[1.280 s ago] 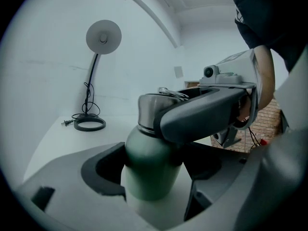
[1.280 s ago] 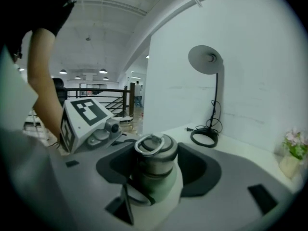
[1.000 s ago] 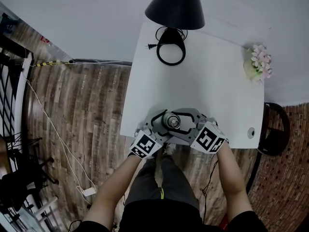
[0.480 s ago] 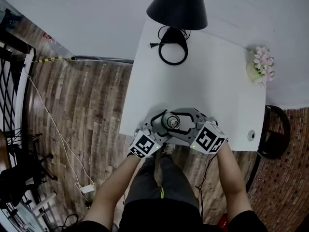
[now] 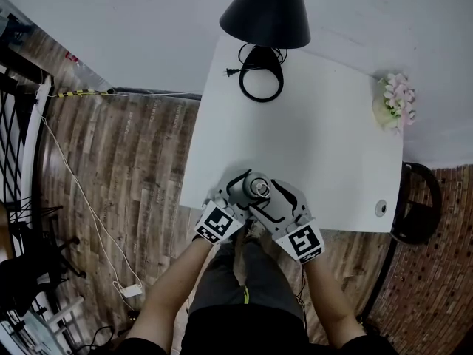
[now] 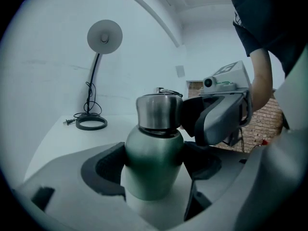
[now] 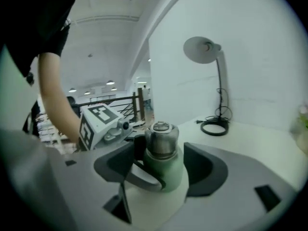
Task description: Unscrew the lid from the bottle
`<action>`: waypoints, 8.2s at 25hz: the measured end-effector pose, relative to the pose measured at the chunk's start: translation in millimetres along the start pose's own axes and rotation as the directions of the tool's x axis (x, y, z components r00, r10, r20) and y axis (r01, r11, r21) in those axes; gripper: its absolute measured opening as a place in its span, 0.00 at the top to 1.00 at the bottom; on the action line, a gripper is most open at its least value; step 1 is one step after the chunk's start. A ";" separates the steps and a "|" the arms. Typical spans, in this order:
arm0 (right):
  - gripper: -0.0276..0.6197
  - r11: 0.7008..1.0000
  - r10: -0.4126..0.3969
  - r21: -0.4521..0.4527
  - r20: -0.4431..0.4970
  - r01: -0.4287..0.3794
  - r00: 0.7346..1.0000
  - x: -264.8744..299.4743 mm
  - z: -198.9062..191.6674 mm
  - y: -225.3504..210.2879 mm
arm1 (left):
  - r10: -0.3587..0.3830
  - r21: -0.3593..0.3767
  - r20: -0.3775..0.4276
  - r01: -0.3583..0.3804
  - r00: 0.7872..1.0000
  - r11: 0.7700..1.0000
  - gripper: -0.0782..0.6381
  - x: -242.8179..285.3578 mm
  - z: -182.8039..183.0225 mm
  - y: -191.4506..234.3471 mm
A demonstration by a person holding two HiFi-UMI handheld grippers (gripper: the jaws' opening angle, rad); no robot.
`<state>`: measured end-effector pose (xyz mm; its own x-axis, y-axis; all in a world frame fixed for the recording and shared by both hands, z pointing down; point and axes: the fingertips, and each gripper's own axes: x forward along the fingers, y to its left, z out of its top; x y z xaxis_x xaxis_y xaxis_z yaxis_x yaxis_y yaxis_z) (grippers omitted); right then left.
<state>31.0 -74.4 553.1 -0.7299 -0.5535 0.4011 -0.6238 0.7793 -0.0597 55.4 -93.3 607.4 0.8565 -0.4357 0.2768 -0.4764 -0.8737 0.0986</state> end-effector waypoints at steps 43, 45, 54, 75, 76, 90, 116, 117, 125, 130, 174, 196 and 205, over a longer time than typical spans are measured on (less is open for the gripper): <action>0.51 0.855 0.461 -0.162 -0.197 -0.493 0.865 25.6 13.1 9.1 | 0.030 -0.027 0.012 -0.029 0.999 0.999 0.35 0.4 -1.4 0.9; 0.49 0.869 0.442 -0.155 -0.181 -0.469 0.879 24.9 13.9 6.4 | 0.031 -0.027 0.012 -0.031 0.999 0.999 0.35 1.0 -1.3 0.6; 0.48 0.945 0.324 -0.012 -0.112 -0.328 0.939 -3.5 -2.3 -0.1 | 0.027 -0.032 0.011 -0.027 1.000 0.999 0.35 1.5 -2.1 0.2; 0.49 0.932 -0.345 0.137 0.040 0.337 0.938 20.3 18.6 -17.1 | 0.031 -0.043 0.018 -0.030 0.999 0.999 0.35 2.4 -2.3 -0.3; 0.53 0.931 -0.348 0.133 0.040 0.340 0.937 20.1 18.3 -17.8 | 0.030 -0.044 0.018 -0.029 0.999 0.999 0.35 2.8 -2.3 -0.5; 0.55 0.970 0.227 -0.083 -0.036 -0.229 0.973 22.0 14.3 0.3 | 0.019 -0.040 0.015 -0.018 1.000 0.999 0.35 3.7 -2.8 -0.3; 0.55 0.968 0.237 -0.087 0.013 -0.235 0.971 10.7 29.6 -2.3 | 0.022 -0.015 -0.040 -0.023 0.999 1.000 0.36 6.7 -13.6 0.3; 0.55 0.970 0.230 -0.082 0.018 -0.228 0.973 9.0 31.1 -2.9 | 0.018 -0.020 -0.040 -0.019 0.999 1.000 0.36 7.0 -13.6 0.2; 0.55 0.989 0.150 -0.025 0.074 -0.148 0.986 -9.0 48.4 -11.8 | -0.009 -0.031 -0.025 0.009 1.000 0.999 0.34 1.7 -3.6 -4.2; 0.55 0.997 0.077 0.012 0.094 -0.079 0.993 -24.2 58.7 -21.2 | 0.003 -0.022 -0.023 -0.004 1.000 1.000 0.33 -9.2 1.8 -4.6; 0.55 0.851 -0.503 0.246 0.134 0.463 0.854 -229.2 107.7 -91.4 | 0.462 0.011 0.308 -0.489 0.831 0.872 0.86 -215.0 204.7 12.8; 0.55 0.850 -0.523 0.176 0.176 0.496 0.834 -240.5 139.3 -52.8 | 0.467 0.042 0.346 -0.511 0.814 0.859 0.86 -242.2 223.3 -2.3; 0.55 0.854 -0.519 0.151 0.193 0.498 0.833 -239.4 150.4 -44.6 | 0.462 0.031 0.346 -0.502 0.817 0.864 0.86 -247.1 221.8 -2.8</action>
<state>191.5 -20.9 322.3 -0.3379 -0.9222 0.1881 -0.9382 0.3460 0.0108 -110.7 -31.2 326.7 0.5482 -0.8342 -0.0593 -0.8355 -0.5431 -0.0837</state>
